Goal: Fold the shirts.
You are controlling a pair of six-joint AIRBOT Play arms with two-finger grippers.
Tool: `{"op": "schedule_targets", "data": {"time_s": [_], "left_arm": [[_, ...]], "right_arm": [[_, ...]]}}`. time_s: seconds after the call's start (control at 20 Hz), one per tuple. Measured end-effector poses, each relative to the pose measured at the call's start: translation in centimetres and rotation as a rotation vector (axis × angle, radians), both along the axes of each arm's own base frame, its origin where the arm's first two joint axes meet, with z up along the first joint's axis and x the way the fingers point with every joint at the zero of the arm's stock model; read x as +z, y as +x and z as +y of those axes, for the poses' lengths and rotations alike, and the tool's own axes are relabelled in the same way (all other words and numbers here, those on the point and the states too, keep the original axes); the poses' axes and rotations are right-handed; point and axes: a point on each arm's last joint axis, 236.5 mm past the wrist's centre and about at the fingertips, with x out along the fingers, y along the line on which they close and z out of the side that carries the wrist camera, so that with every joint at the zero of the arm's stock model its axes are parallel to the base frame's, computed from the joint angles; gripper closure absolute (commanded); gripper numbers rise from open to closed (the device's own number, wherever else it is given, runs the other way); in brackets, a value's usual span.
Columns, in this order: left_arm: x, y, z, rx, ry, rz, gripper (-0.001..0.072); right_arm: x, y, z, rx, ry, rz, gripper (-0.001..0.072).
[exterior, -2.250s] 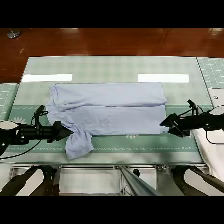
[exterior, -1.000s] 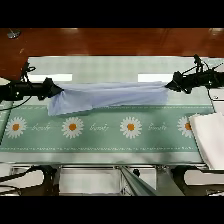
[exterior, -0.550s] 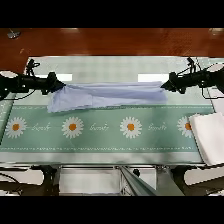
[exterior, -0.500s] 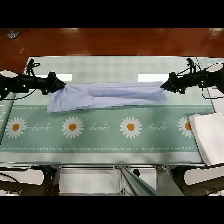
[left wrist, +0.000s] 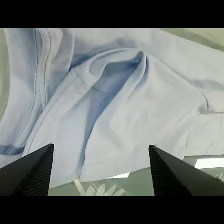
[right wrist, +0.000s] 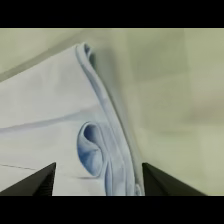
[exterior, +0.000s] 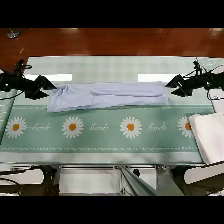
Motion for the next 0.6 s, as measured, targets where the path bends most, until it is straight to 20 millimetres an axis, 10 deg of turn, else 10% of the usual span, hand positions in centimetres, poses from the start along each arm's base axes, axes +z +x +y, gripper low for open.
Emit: {"op": "schedule_targets", "data": {"time_s": [0.4, 0.45, 0.55, 0.6], "left_arm": [[3.6, -0.5, -4.0, -0.095, 0.097, -0.134, 0.0006], [3.7, -0.6, -5.0, -0.121, 0.098, -0.141, 0.0007], [3.7, -0.9, -7.1, -0.174, 0.101, -0.148, 0.0015], [3.7, -1.0, -7.9, -0.196, 0.1, -0.15, 0.0225]], "right_arm": [[-2.0, -0.6, 3.6, 0.059, 0.067, 0.065, 0.0093], [-2.1, -0.9, 4.4, 0.084, 0.074, 0.07, 0.0174], [-2.3, -1.4, 5.6, 0.134, 0.068, 0.082, 0.0691], [-2.0, -1.6, 6.2, 0.154, 0.078, 0.09, 0.0692]]}}
